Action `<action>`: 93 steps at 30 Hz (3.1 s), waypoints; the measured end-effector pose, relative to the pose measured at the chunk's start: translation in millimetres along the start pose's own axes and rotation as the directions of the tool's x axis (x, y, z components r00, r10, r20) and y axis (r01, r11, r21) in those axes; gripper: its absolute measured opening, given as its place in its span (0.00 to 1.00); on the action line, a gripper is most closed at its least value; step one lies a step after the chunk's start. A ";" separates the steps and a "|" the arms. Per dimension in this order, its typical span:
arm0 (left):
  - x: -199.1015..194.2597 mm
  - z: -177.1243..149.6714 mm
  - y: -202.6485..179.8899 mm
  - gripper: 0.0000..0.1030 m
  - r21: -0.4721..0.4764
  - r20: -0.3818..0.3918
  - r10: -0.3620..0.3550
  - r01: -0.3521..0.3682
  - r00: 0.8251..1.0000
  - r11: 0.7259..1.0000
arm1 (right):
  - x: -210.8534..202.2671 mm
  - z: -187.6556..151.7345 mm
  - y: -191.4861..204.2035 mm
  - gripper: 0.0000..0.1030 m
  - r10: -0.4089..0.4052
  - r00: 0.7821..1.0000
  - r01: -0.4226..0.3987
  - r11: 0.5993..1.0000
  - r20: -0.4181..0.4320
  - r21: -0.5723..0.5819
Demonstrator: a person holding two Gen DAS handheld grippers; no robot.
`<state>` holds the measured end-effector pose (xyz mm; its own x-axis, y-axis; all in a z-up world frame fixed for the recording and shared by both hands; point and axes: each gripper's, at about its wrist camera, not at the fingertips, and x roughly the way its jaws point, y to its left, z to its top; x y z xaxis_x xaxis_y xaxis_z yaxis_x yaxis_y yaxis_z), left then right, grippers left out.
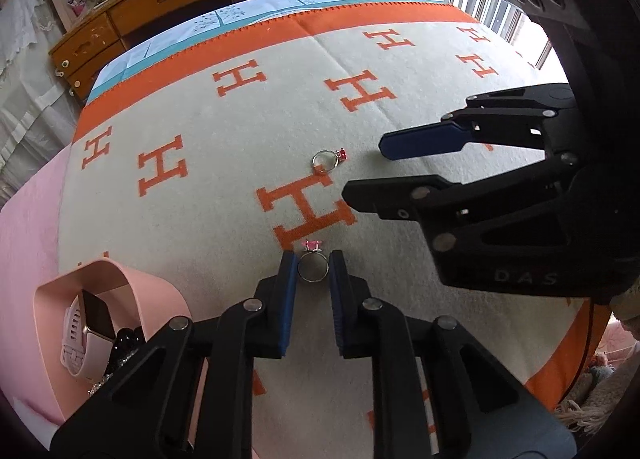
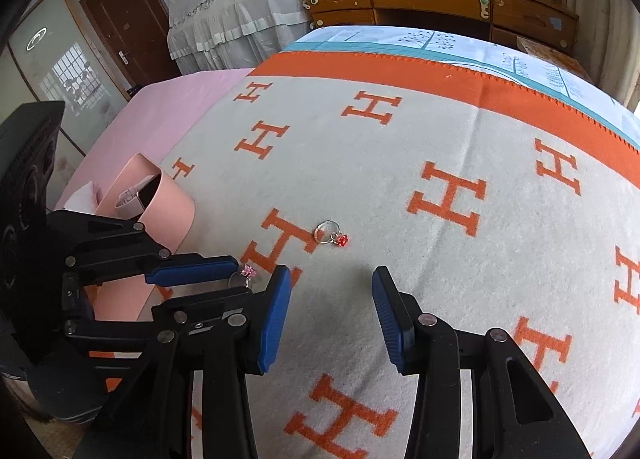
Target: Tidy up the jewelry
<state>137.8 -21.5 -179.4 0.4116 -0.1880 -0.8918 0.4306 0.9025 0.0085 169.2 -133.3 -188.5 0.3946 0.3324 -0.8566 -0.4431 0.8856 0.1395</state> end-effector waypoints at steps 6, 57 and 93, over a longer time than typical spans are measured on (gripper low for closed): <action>-13.7 -9.5 9.2 0.13 -0.072 0.024 -0.029 0.030 0.999 0.997 | 14.6 7.5 15.7 0.42 -0.087 0.995 0.092 0.986 0.043 -0.137; -131.9 -172.9 120.8 0.13 -0.555 0.123 0.183 -0.086 0.975 0.828 | -51.6 -39.3 225.0 0.08 0.152 0.980 -0.148 0.988 0.127 -0.033; -131.1 -166.6 101.7 0.71 -0.548 0.088 0.215 -0.133 0.973 0.826 | -59.3 -58.2 193.7 0.20 0.107 0.983 -0.115 0.992 0.148 0.046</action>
<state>-6.1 159.5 -137.0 0.5632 -0.0229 -0.8260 -0.1398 0.9826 -0.1225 13.1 -0.4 -139.6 0.4594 0.4699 -0.7538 -0.4477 0.8554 0.2604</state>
